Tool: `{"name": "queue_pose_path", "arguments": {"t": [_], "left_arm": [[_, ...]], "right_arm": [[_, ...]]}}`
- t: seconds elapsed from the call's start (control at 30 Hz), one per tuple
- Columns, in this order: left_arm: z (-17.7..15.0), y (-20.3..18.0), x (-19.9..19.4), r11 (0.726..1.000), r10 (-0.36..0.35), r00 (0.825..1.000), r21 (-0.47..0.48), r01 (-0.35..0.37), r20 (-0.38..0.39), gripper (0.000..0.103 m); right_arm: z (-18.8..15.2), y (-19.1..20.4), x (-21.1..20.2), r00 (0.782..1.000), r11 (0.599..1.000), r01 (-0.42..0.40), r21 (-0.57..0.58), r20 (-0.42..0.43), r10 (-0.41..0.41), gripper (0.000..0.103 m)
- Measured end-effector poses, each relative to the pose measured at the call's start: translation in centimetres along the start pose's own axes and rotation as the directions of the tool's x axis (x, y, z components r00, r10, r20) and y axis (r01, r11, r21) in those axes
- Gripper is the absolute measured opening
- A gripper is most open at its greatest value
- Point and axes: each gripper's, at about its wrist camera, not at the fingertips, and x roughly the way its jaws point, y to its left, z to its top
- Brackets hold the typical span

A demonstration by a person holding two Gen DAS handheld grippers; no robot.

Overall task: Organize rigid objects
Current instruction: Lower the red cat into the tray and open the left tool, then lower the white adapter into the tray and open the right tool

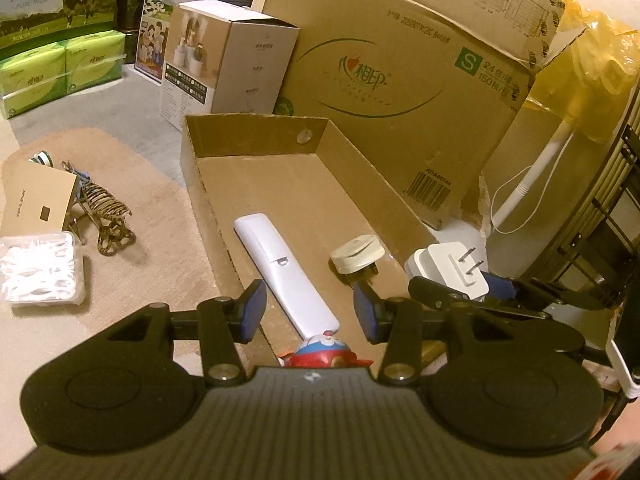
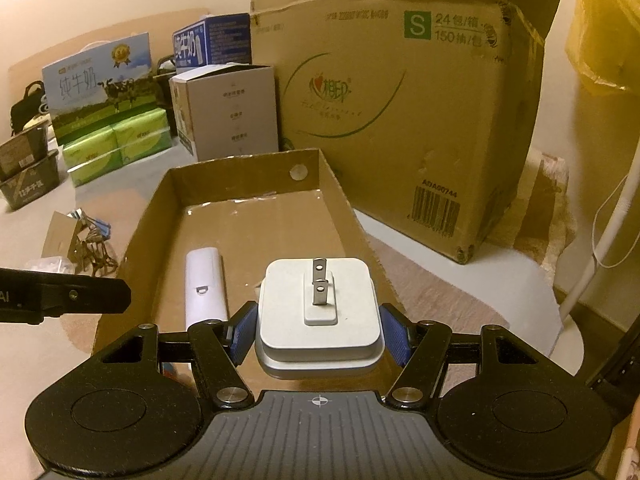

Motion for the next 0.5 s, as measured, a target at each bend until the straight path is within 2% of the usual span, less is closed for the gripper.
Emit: {"name": "queue_pose_path", "arguments": {"t": [0.5], "left_arm": [[-0.2,1.1,-0.3,1.000,0.019,1.000,-0.020,-0.019,0.002,0.043]], "right_arm": [[0.0,0.3,0.5,1.000,1.000,-0.013,0.010,-0.020,0.013,0.065]]}}
